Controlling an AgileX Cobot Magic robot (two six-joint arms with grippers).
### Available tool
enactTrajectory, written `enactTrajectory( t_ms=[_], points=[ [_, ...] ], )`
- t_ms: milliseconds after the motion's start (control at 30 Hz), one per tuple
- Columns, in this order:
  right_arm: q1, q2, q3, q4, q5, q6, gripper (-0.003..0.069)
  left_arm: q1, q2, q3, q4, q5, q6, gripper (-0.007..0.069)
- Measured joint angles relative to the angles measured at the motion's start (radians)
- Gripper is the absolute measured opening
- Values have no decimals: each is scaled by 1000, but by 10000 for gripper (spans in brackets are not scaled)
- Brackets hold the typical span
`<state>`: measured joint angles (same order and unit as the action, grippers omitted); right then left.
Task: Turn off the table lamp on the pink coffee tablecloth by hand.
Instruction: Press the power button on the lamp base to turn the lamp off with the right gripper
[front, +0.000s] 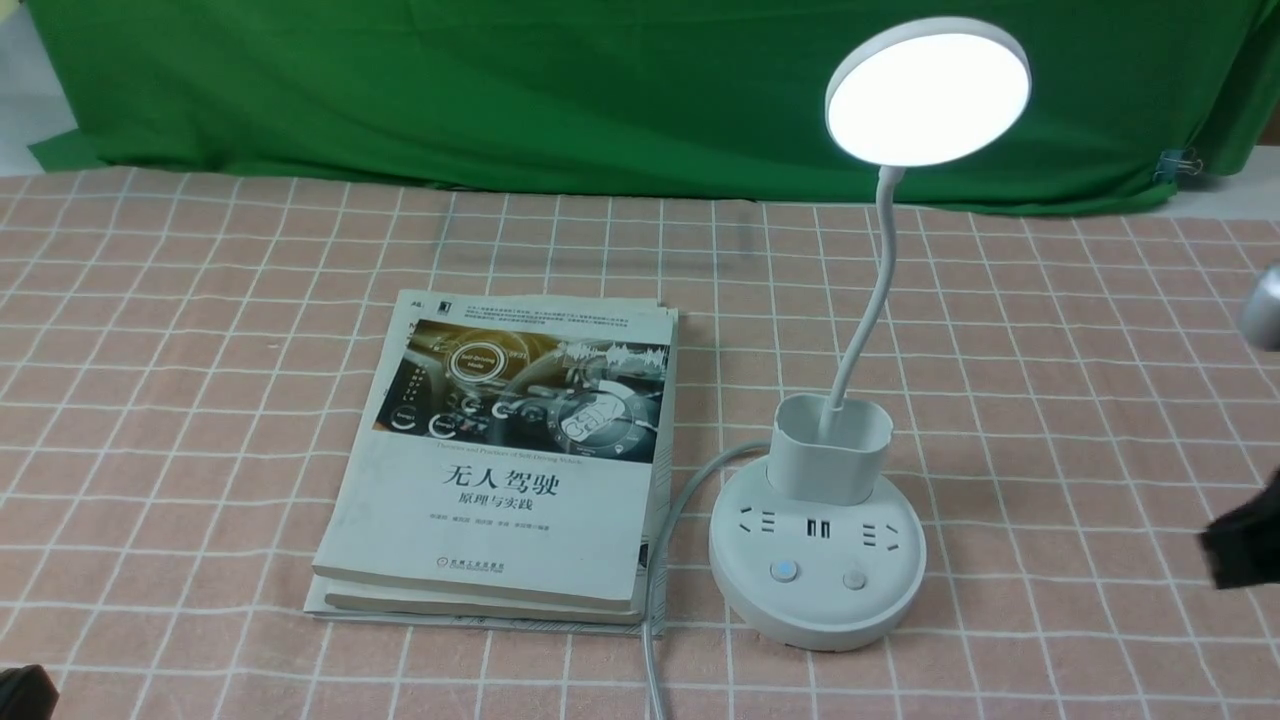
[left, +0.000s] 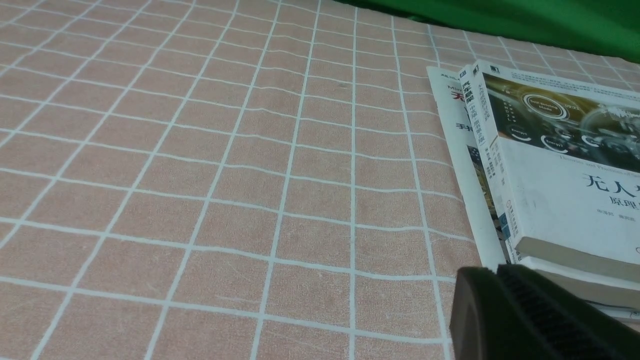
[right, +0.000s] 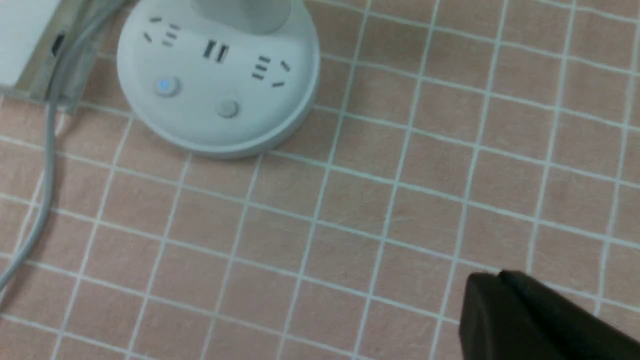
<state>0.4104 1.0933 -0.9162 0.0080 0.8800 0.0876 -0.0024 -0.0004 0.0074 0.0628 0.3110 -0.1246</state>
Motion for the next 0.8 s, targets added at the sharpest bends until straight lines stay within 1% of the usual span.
enactTrajectory(
  t_ms=[33,67,100,167,200,267,533,800],
  points=[
    [29,57,-17,5,-3,-1,42,0,0,0,0,0,0,6],
    [35,80,-20,6,-3,-3,42,0,0,0,0,0,0,6],
    [88,167,-40,14,-14,-16,41,0,0,0,0,0,0,6],
    [147,257,-65,20,-34,-29,41,0,0,0,0,0,0,6],
    [152,267,-68,22,-34,-31,41,0,0,0,0,0,0,6],
    [189,388,-107,29,-51,-50,41,0,0,0,0,0,0,6],
    [198,624,-242,63,-94,-98,41,0,0,0,0,0,0,6],
    [198,668,-313,70,-96,-106,41,0,0,0,0,0,0,6]
  ],
)
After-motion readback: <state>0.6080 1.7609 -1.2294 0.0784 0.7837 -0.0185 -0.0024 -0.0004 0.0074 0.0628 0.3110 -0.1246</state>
